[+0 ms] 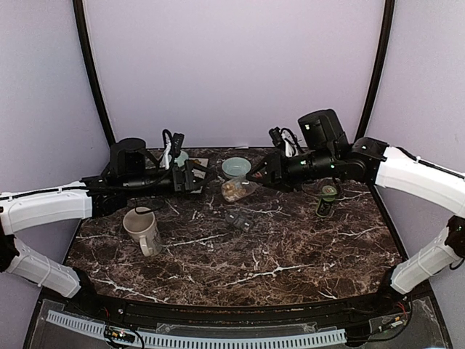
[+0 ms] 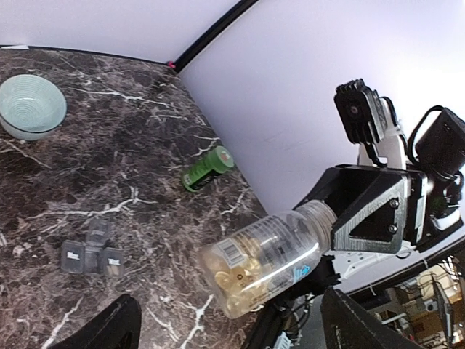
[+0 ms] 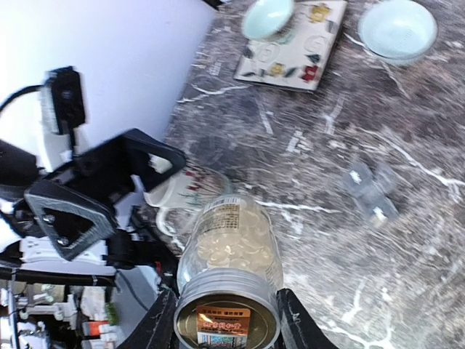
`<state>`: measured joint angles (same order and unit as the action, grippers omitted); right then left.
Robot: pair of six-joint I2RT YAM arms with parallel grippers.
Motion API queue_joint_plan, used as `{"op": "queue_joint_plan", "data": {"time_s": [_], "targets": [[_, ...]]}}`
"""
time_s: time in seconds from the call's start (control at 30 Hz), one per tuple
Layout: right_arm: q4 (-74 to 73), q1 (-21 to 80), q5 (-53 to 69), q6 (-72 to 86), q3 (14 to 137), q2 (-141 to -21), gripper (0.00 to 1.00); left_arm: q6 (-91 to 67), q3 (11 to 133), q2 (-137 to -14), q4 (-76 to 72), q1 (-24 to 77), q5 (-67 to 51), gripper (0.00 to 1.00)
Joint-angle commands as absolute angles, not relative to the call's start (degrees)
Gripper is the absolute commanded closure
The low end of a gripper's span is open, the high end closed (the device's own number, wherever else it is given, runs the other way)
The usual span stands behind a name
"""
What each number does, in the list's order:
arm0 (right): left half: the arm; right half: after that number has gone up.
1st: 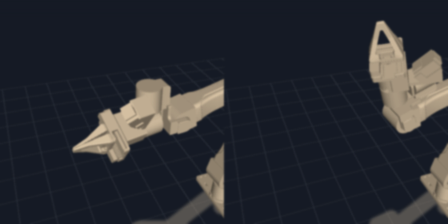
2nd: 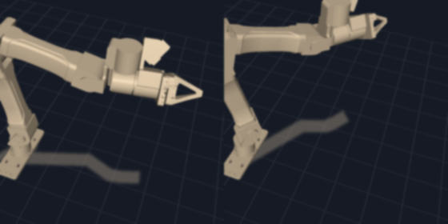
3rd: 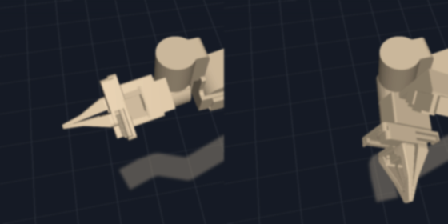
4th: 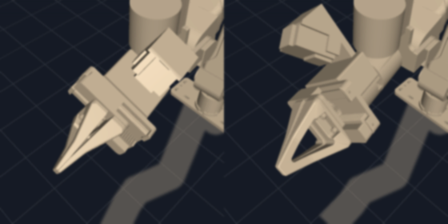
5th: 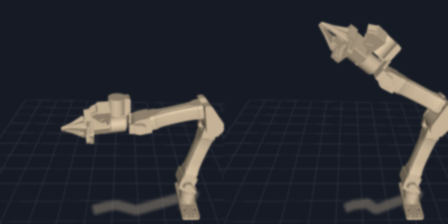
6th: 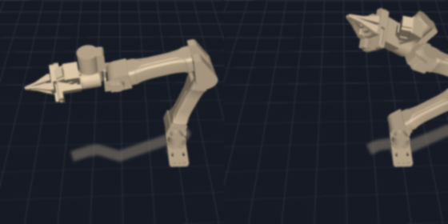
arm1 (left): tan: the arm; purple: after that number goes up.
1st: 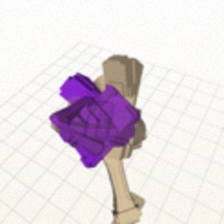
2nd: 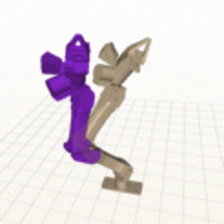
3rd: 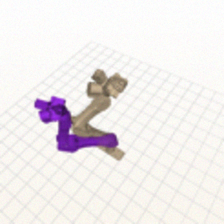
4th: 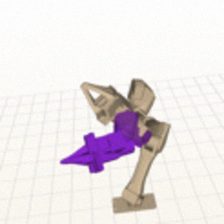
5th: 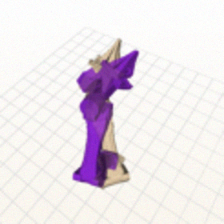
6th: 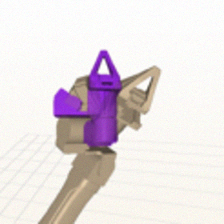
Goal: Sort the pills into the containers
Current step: Hold the pill bottle.
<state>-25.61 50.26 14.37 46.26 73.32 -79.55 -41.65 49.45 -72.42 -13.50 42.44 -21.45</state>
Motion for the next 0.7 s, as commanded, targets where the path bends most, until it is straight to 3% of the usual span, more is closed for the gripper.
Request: {"op": "queue_joint_plan", "data": {"time_s": [0.0,0.67], "targets": [[-15.9,50.8,18.9,48.4,77.0,-81.1,1.00,-48.0,48.7,-72.9,-21.0,41.2,-31.8,0.11],[0.5,50.7,26.7,54.7,76.0,-84.8,1.00,-56.5,47.1,-74.5,-32.7,37.8,-41.8,0.15]]}}
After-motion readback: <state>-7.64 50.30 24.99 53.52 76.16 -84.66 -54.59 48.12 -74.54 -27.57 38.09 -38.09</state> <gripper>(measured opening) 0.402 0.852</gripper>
